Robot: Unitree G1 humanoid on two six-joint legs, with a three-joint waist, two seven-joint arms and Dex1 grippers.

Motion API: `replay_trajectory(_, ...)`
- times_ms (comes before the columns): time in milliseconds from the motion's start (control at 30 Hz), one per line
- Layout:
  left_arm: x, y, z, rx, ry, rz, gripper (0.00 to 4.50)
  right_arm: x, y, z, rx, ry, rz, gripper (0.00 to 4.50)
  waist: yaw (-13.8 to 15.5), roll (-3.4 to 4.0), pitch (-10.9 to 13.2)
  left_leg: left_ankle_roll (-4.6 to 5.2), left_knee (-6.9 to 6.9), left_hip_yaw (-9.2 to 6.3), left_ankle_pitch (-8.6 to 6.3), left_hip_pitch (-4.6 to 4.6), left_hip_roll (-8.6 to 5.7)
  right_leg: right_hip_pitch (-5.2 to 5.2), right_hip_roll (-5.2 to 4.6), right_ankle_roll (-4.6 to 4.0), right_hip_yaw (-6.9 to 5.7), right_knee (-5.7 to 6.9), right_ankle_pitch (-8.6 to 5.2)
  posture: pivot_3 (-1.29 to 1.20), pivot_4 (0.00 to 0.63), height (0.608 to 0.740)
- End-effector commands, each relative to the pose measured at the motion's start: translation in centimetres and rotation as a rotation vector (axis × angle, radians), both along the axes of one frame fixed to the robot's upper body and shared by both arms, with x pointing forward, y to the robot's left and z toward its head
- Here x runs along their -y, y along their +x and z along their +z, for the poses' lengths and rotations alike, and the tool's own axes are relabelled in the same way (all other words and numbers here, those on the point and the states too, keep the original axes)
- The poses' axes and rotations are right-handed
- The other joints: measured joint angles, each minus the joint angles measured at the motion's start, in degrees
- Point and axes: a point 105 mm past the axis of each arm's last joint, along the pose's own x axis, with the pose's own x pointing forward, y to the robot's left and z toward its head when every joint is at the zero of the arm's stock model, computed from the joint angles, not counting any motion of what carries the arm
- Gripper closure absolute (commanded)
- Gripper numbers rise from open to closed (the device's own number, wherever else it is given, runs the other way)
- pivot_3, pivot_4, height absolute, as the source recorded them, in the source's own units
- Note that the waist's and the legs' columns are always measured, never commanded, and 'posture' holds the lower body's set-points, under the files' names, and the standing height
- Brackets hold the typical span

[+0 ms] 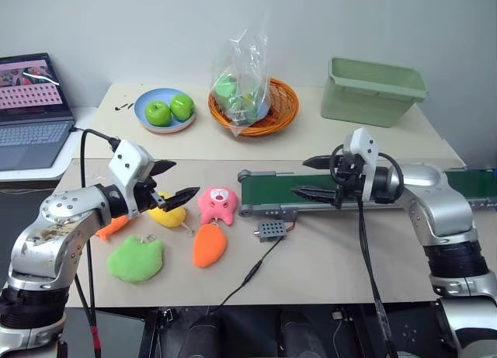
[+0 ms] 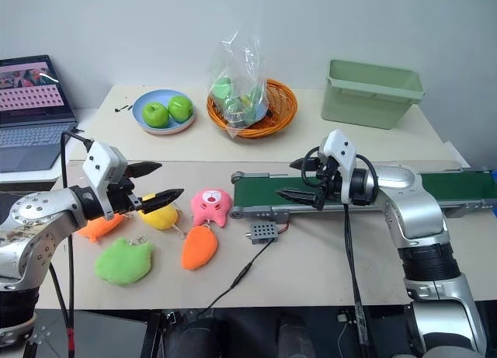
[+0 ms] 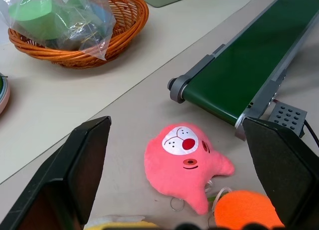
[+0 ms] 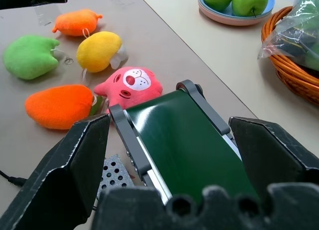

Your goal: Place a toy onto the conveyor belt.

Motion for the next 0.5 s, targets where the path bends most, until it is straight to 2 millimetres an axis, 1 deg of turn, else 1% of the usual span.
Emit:
replay_trajectory(33,-0.2,-0.4,1.2,0.037,0.004,-0.008,0.03,-0.1,0.0,1.9,0.073,0.023,0.016,0.0,0.0,0.0,0.0,0.0,0.0,0.0,0.0,0.0,0.0,0.0,0.0,0.0,0.0,0.0,0.0,0.0,0.15,0.74)
replay_trajectory(133,-1.8,-0.7,1.7,0.037,-0.075,0.054,0.03,-0.7,-0.2,2.4,0.064,0.049,0.066,0.0,-0.3,0.0,0.0,0.0,0.0,0.01,0.0,0.0,0.0,-0.02,0.0,0.0,0.02,0.0,0.0,0.0,0.15,0.74)
replay_trajectory(200,-3.3,-1.2,1.8,0.034,-0.131,0.107,0.03,-1.1,-0.8,2.8,0.049,0.062,0.118,0.0,-0.5,0.0,0.0,0.0,-0.01,0.01,0.0,0.0,0.02,-0.05,0.0,0.0,0.04,0.01,0.0,0.0,0.15,0.74)
replay_trajectory(267,-5.1,-1.9,2.2,0.046,-0.211,0.167,0.03,-1.4,-1.2,2.8,0.039,0.043,0.164,0.0,-0.5,0.0,0.0,0.02,-0.02,0.0,-0.01,0.01,0.05,-0.05,0.02,0.0,0.03,0.01,0.0,0.0,0.15,0.74)
replay_trajectory(333,-7.9,-2.5,2.0,0.055,-0.278,0.288,0.03,-1.7,-1.3,2.8,0.032,0.03,0.203,0.0,-0.4,0.0,0.0,0.03,-0.01,-0.02,-0.02,0.01,0.07,-0.05,0.03,0.0,0.04,-0.01,0.0,0.0,0.15,0.74)
replay_trajectory(400,-11.0,-3.1,1.1,0.057,-0.308,0.436,0.03,-2.1,-1.1,2.8,0.028,0.021,0.231,0.0,-0.2,0.0,0.0,0.03,0.02,0.0,-0.02,0.02,0.07,-0.02,0.02,0.0,0.02,0.0,0.0,0.0,0.15,0.74)
replay_trajectory(433,-12.4,-3.5,0.6,0.042,-0.349,0.509,0.03,-2.4,-0.9,2.8,0.027,0.015,0.243,0.0,-0.2,0.0,0.0,0.03,0.01,0.02,-0.02,0.06,0.07,0.0,0.02,-0.01,0.03,0.01,0.0,0.0,0.15,0.74)
replay_trajectory(500,-14.7,-4.5,-0.7,0.008,-0.404,0.642,0.03,-2.9,-0.6,2.6,0.029,0.003,0.263,0.0,-0.4,0.0,0.0,0.03,0.0,0.03,-0.02,0.11,0.07,0.01,0.02,-0.01,0.04,0.02,0.01,0.0,0.15,0.74)
